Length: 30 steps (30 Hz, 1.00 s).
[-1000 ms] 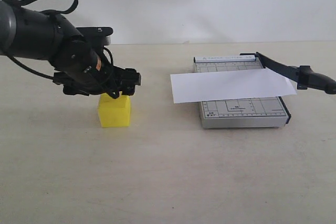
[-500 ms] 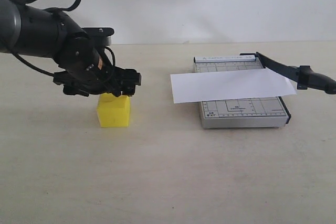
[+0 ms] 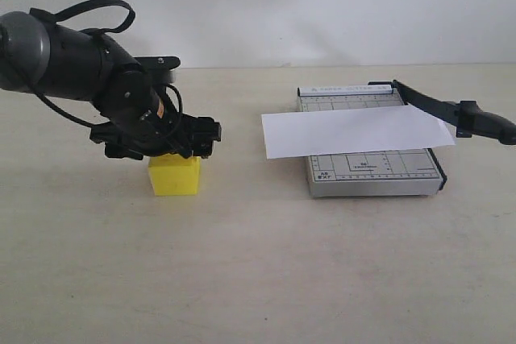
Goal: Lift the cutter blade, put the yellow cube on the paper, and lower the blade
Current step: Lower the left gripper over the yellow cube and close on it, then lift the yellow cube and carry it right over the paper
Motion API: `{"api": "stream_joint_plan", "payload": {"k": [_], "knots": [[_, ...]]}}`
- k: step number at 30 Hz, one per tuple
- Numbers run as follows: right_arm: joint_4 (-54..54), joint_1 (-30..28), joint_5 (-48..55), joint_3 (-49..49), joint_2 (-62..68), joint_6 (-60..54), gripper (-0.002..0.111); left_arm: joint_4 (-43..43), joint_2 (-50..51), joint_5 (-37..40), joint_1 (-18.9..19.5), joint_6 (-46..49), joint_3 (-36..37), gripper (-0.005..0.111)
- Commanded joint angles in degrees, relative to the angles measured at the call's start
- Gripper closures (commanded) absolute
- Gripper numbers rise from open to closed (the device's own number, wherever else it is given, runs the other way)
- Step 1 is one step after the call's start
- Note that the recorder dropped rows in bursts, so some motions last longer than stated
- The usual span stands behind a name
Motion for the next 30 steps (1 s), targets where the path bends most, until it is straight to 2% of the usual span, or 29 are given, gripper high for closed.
{"api": "stream_joint_plan", "payload": {"k": [1,7,10,13,17,21,25,27,30], "knots": [[0.12,0.04,-0.78,0.07,-0.33,-0.11,0.05,-1.49,0.67,-0.56,0.15,0.33,-0.44,0.015],[0.12,0.04,-0.78,0.07,-0.33,-0.11,0.05,-1.49,1.02,-1.33,0.15,0.33,-0.44,0.015],[0.12,0.04,-0.78,0.07,-0.33,-0.11,0.05,-1.49,1.15,-1.12,0.15,0.33,-0.44,0.022],[0.12,0.04,-0.78,0.07,-0.33,-0.11,0.05,-1.49,1.15,-0.87,0.15,0.33,-0.44,0.042],[0.12,0.04,-0.78,0.07,-0.33,-0.11,0.05,-1.49,1.15,0.33,0.15,0.33,-0.44,0.077],[0.12,0.04,-0.78,0.07,-0.33,-0.11,0.05,-1.49,0.36,2.58,0.15,0.45,-0.44,0.099],[0.12,0.04,-0.78,0.07,-0.33,-0.11,0.05,-1.49,-2.05,3.71,-1.55,8.21,-4.48,0.102],[0.12,0.04,-0.78,0.07,-0.33,-0.11,0.05,-1.49,-2.02,4.32,-3.61,14.08,-9.24,0.102],[0.12,0.04,-0.78,0.07,-0.33,-0.11,0.05,-1.49,0.46,4.74,-6.34,15.79,-17.07,0.102]]}}
